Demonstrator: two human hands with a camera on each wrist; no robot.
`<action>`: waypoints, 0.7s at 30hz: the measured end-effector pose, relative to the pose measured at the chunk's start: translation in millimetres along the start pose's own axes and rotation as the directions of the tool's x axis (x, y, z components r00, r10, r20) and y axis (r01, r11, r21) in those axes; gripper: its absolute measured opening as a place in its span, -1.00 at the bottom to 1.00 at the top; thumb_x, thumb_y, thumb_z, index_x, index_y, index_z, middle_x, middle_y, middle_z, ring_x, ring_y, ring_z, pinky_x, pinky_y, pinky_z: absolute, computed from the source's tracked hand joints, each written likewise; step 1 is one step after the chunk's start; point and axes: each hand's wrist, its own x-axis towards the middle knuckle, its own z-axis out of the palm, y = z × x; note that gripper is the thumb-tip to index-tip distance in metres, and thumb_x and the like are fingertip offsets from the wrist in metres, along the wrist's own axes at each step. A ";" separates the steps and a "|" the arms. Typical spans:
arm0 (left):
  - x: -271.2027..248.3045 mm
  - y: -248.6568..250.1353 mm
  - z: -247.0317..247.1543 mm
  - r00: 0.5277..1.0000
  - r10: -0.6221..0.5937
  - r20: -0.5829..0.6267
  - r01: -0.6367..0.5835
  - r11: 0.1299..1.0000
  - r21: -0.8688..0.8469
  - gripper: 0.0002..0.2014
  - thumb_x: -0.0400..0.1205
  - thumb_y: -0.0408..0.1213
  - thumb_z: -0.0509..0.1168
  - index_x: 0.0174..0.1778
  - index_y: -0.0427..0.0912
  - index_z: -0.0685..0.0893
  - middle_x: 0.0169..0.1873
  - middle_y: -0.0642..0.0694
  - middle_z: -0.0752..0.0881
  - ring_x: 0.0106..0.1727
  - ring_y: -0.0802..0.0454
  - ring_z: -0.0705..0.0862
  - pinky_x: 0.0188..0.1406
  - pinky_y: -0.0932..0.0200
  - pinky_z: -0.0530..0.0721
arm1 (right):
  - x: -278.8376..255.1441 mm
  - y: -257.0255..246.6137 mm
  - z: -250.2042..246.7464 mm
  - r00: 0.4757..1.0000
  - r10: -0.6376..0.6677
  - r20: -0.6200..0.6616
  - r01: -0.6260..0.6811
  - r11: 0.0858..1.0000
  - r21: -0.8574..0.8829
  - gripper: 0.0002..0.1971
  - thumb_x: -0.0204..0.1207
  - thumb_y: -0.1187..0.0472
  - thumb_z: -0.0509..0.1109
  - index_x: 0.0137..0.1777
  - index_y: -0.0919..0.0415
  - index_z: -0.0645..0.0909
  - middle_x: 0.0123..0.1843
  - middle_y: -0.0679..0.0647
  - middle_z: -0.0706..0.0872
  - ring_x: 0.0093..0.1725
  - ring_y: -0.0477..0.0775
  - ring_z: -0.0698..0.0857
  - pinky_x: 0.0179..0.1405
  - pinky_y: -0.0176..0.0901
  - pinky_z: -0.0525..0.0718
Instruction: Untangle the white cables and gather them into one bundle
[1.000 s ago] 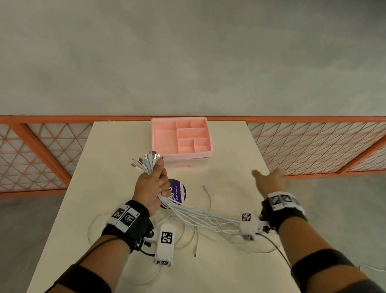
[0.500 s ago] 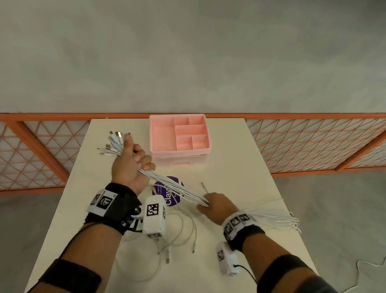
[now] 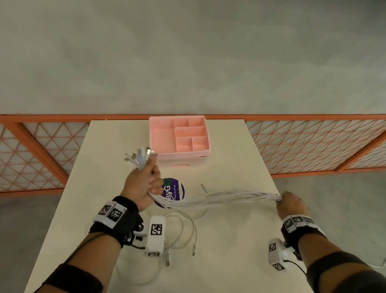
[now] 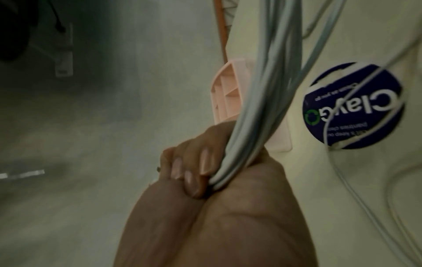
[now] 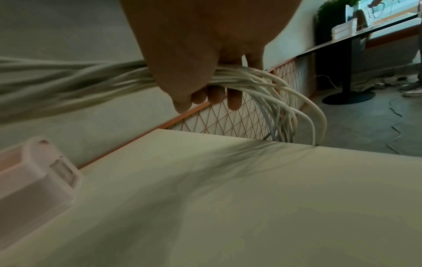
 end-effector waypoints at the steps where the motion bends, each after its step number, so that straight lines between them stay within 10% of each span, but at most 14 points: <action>1: -1.9 -6.2 1.7 1.000 -0.001 0.017 -0.001 0.997 0.079 -0.62 0.50 0.09 0.42 -0.41 -0.10 0.49 -0.61 0.03 0.29 -0.64 0.14 0.22 -0.69 0.30 0.26 | 1.5 0.2 2.3 0.999 0.003 0.037 -0.003 1.000 0.002 -0.87 0.60 0.15 0.31 -0.12 0.14 0.64 -0.20 0.10 0.70 -0.15 0.19 0.70 -0.04 0.04 0.75; 8: -5.6 -28.9 0.6 0.999 0.011 0.047 -0.026 0.946 0.324 -0.61 0.67 -0.06 0.38 -0.43 -0.08 0.44 -0.57 0.01 0.27 -0.58 0.09 0.21 -0.58 0.22 0.19 | -4.3 -18.9 46.3 0.850 -0.093 0.518 0.162 0.983 -0.089 -0.60 0.14 0.09 0.62 0.00 0.08 0.67 0.08 0.05 0.77 0.05 0.16 0.75 0.12 -0.07 0.73; 12: -9.2 -37.0 4.7 0.998 0.004 0.056 -0.026 0.917 0.399 -0.65 0.68 -0.05 0.37 -0.31 -0.12 0.45 -0.55 0.01 0.26 -0.56 0.07 0.22 -0.57 0.23 0.23 | -38.9 -86.1 1.5 0.814 -0.377 0.442 0.262 0.917 0.300 -0.63 0.57 0.23 0.37 0.39 0.17 0.58 0.41 0.11 0.57 0.41 0.13 0.57 0.37 -0.16 0.48; 17: -13.0 -41.0 15.6 0.995 0.002 0.099 -0.044 0.906 0.422 -0.67 0.71 -0.07 0.35 -0.27 -0.15 0.45 -0.54 -0.03 0.23 -0.55 0.06 0.22 -0.55 0.20 0.26 | -103.5 -179.4 -62.5 0.716 -0.672 0.186 0.112 0.374 0.921 -0.51 0.57 -0.16 0.40 0.41 0.06 0.55 0.24 0.01 0.72 0.16 -0.03 0.74 0.18 -0.03 0.69; 21: -16.9 -40.8 19.4 0.990 0.004 0.143 -0.069 0.888 0.454 -0.74 0.78 -0.27 0.20 -0.23 -0.26 0.54 -0.58 -0.07 0.34 -0.58 0.05 0.31 -0.55 0.16 0.42 | -131.2 -222.1 -86.9 0.650 -0.757 0.059 0.152 0.206 0.967 -0.48 0.58 -0.06 0.44 0.51 0.01 0.48 0.12 -0.07 0.72 0.03 0.00 0.74 0.06 -0.20 0.73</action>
